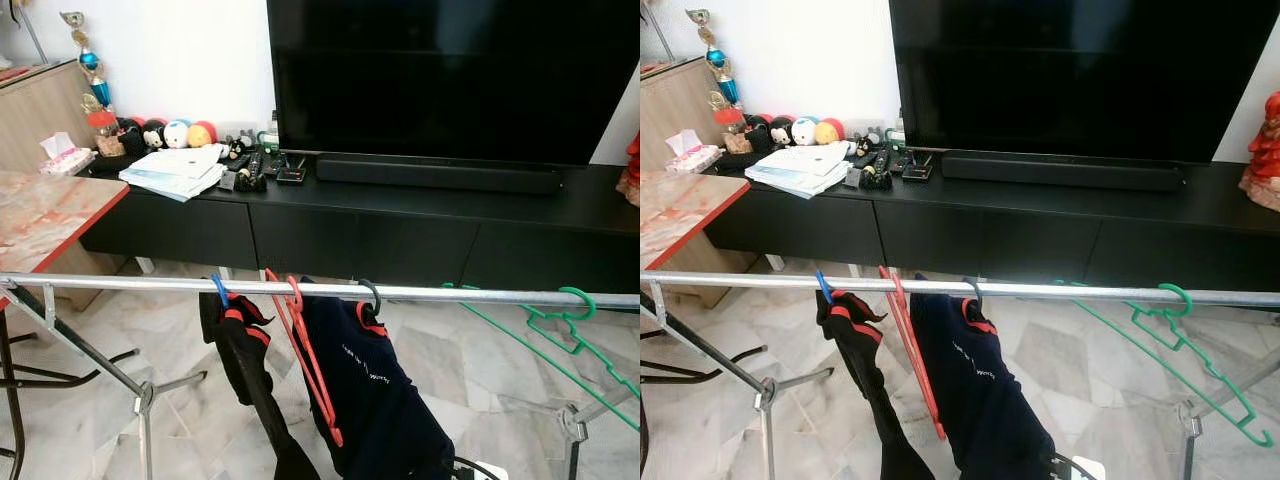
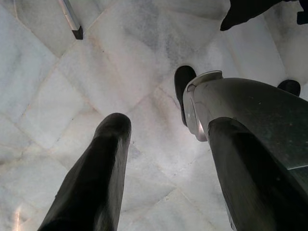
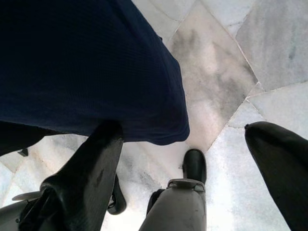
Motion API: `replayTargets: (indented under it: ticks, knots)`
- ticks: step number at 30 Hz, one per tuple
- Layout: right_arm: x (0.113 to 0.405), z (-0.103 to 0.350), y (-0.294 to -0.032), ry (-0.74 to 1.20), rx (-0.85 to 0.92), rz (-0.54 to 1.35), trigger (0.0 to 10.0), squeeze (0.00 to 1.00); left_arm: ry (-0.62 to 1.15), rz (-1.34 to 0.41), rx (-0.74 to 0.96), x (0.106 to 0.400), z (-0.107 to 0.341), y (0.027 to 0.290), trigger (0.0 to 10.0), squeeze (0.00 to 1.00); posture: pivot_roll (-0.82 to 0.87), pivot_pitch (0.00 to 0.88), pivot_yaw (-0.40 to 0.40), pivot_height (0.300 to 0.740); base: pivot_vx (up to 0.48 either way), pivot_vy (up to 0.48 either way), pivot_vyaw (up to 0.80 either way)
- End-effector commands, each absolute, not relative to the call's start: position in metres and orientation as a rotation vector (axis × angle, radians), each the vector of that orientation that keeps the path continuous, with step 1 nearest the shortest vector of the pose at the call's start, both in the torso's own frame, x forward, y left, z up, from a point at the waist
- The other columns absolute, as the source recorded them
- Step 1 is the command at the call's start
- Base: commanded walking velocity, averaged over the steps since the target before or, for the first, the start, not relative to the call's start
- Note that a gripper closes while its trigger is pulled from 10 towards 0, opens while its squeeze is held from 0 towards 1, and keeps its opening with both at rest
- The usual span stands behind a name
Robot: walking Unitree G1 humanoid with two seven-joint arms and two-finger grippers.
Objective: Hang hanger
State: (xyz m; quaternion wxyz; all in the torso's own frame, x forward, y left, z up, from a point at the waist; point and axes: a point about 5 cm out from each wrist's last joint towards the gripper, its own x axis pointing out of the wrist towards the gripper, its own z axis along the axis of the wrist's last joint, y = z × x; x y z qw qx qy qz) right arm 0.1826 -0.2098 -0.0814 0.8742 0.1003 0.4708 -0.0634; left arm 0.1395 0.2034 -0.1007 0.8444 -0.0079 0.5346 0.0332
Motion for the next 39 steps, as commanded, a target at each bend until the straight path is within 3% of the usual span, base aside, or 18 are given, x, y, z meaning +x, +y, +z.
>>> replayTargets:
  ticks: [1,24,34,37,38,39]
  knots:
    - [0.182,-0.082,-0.207,0.989,0.22,-0.126,10.0,0.0,1.136,0.063,0.005,0.137,-0.101,0.206,10.0,0.0,-0.06,0.0,0.069,0.74,0.0,0.0,0.0]
    - [0.181,-0.083,-0.207,0.991,0.221,-0.122,10.0,0.0,1.128,0.066,0.02,0.137,-0.101,0.207,10.0,0.0,-0.06,0.0,0.071,0.74,0.0,0.0,0.0]
    - [0.182,-0.082,-0.208,0.985,0.226,-0.125,10.0,0.0,0.917,0.233,0.022,0.15,-0.091,0.214,10.0,0.0,-0.06,0.0,0.07,0.74,0.0,0.0,0.0]
    - [0.182,-0.082,-0.208,0.986,0.225,-0.124,10.0,0.0,0.833,0.237,0.045,0.169,-0.081,0.217,10.0,0.0,-0.06,0.0,0.07,0.74,0.0,0.0,0.0]
    - [0.182,-0.082,-0.208,0.985,0.225,-0.124,10.0,0.0,0.573,0.224,0.057,0.228,-0.042,0.226,10.0,0.0,-0.06,0.0,0.07,0.74,0.0,0.0,0.0]
    - [0.182,-0.082,-0.208,0.985,0.225,-0.124,10.0,0.0,0.489,0.22,0.054,0.243,-0.027,0.228,10.0,0.0,-0.06,0.0,0.069,0.74,0.0,0.0,0.0]
